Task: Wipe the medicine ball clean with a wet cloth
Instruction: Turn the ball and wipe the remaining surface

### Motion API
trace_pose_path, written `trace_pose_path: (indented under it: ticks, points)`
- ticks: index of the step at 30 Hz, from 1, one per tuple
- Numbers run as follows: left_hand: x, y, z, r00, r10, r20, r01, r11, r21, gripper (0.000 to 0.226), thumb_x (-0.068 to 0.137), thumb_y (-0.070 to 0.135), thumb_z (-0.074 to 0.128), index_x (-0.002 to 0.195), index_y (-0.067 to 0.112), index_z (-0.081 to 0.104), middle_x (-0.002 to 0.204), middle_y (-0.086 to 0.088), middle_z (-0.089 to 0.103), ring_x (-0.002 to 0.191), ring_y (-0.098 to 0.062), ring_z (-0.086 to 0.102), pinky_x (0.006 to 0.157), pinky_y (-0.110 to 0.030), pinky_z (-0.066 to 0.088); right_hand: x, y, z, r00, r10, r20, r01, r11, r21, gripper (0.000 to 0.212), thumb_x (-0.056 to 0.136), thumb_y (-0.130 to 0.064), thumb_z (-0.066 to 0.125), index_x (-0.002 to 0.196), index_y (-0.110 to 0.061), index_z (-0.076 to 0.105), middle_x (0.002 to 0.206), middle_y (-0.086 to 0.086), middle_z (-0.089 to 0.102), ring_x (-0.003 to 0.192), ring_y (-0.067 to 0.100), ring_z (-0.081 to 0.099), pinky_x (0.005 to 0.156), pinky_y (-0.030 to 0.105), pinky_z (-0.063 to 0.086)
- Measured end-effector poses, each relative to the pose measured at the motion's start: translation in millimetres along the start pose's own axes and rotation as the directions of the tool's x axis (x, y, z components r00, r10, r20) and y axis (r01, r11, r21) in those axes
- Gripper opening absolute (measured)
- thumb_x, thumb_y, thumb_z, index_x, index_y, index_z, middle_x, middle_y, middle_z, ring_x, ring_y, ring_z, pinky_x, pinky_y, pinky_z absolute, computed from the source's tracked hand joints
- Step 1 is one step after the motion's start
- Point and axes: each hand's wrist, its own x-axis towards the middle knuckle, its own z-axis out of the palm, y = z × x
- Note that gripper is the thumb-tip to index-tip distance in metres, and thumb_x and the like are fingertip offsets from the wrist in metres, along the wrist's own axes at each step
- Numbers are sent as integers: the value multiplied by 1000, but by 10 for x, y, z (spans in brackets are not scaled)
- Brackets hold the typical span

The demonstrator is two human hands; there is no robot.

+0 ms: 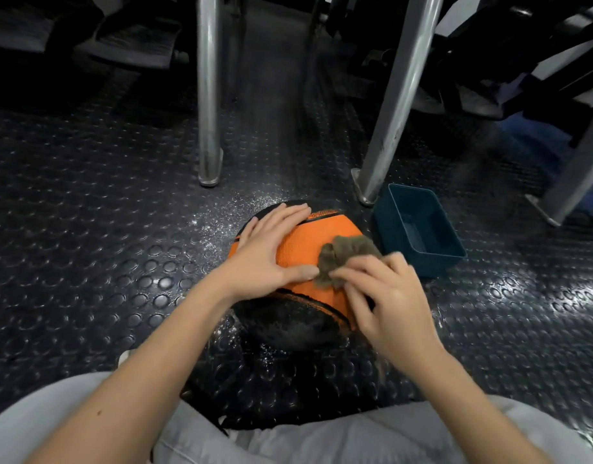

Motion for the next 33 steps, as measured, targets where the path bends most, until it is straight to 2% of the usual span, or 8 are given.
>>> trace_pose_path:
  ticks: [7,10,12,16,19,24,28,33]
  points:
    - [-65,1,2,1000,10,15,-10,1000,-4,93,58,74,53,139,48,17,136,44,8,131,20,-4,111,-21,-13,807,255,170,979,169,112,-176,983,49,22,93,-13,54,102,-19,72,101,-4,65,81,21,43,71,46,46]
    - [-65,-12,-9,1000,-12,-26,12,999,-35,88,59,69,58,135,48,18,130,47,7,127,19,1,114,-25,-7,485,101,79,995,92,33,-93,995,24,23,90,-14,53,101,-18,72,98,-4,65,81,16,38,64,37,43]
    - [-56,-37,-28,1000,-7,-29,6,999,-38,87,56,73,52,132,49,18,131,46,8,132,15,2,116,-29,-5,115,-76,15,999,22,24,-23,1000,22,23,87,-16,52,99,-19,72,97,-5,64,79,14,38,61,32,38]
    - [-56,-62,-48,1000,2,5,-1,999,-41,85,57,74,49,132,51,17,132,45,7,136,10,3,118,-36,-4,-20,-94,26,999,-45,-26,44,999,-25,18,85,-14,58,95,-19,72,95,-7,65,77,15,39,60,30,34]
    - [-61,-61,-65,1000,-11,-23,10,998,-59,88,55,74,51,133,49,18,131,45,8,137,7,7,118,-41,-1,323,28,90,1000,17,-20,-17,1000,6,19,87,-16,56,94,-19,73,93,-7,65,78,15,39,60,32,37]
    - [-91,-31,-48,998,-58,-27,56,997,-53,90,56,77,45,136,49,14,127,50,4,121,19,5,118,-40,-2,797,251,212,969,227,93,-235,969,76,21,94,-15,53,103,-22,71,100,-6,64,82,19,42,72,45,45]
    - [-92,-67,6,989,-68,-135,67,998,-11,92,60,77,35,143,41,17,139,33,12,133,8,8,118,-40,-1,453,60,136,992,125,21,-126,991,53,25,91,-20,49,101,-20,72,96,-7,63,80,14,36,63,37,42]
    - [-77,-74,-32,995,-44,-94,43,999,-9,91,61,77,37,142,40,19,140,33,13,136,5,7,118,-42,-1,151,-78,66,999,45,-29,-44,999,26,23,87,-20,51,93,-20,73,91,-9,64,77,14,38,58,31,37]
